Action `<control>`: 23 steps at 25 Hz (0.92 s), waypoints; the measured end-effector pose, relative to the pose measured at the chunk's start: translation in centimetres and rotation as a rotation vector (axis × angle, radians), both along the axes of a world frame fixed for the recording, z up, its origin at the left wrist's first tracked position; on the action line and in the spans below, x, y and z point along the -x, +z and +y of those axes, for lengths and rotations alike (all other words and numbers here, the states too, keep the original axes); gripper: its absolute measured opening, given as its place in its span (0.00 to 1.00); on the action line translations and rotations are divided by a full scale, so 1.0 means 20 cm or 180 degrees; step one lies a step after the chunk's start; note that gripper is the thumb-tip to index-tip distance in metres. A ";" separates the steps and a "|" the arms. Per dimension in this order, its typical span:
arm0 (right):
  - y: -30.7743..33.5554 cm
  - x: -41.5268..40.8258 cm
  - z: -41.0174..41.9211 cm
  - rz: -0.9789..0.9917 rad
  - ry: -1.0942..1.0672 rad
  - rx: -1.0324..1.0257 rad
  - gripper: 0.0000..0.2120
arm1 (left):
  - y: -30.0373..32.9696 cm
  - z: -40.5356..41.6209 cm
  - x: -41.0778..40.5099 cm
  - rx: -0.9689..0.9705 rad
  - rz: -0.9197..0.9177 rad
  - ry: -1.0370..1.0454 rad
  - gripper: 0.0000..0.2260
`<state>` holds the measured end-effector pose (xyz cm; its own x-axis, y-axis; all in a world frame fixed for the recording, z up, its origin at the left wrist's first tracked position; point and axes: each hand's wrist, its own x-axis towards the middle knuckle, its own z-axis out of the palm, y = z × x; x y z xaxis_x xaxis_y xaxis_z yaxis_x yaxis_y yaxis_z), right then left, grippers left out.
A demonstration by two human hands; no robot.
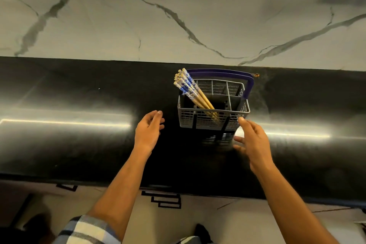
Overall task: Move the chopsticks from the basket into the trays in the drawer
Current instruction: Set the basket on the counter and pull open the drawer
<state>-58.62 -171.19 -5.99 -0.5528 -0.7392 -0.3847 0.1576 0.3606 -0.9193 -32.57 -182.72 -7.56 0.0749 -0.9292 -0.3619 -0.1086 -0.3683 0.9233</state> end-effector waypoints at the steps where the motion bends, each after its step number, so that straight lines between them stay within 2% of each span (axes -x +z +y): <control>1: 0.02 -0.05 0.05 0.0074 0.0021 0.0078 0.27 | 0.01 0.02 -0.03 0.0062 -0.0045 -0.0050 0.18; 4: 0.08 -0.23 0.18 0.0292 0.0285 0.0283 0.15 | 0.04 0.05 -0.12 0.0249 -0.0035 -0.0167 0.18; 7: 0.07 -0.44 0.31 0.0432 0.0851 0.0254 0.06 | 0.13 0.04 -0.22 0.0559 0.0252 -0.0035 0.17; 12: -0.06 -0.72 0.51 0.0383 0.1506 -0.0011 0.06 | 0.52 0.10 -0.36 0.1477 0.1315 0.0953 0.15; 14: -0.10 -0.76 0.56 0.0290 0.1700 -0.0218 0.06 | 0.65 0.18 -0.35 0.1822 0.1368 0.0923 0.12; 16: -0.11 -0.76 0.61 0.0265 0.1879 -0.0306 0.06 | 0.65 0.31 -0.32 0.2055 0.0923 0.0483 0.09; 20: -0.11 -0.67 0.69 0.0703 0.1799 -0.0282 0.05 | 0.28 0.68 -0.29 0.1925 -0.0811 -0.1128 0.06; 23: -0.09 -0.55 0.74 0.1107 0.1641 -0.0237 0.05 | -0.03 0.95 -0.31 0.1777 -0.2371 -0.2405 0.15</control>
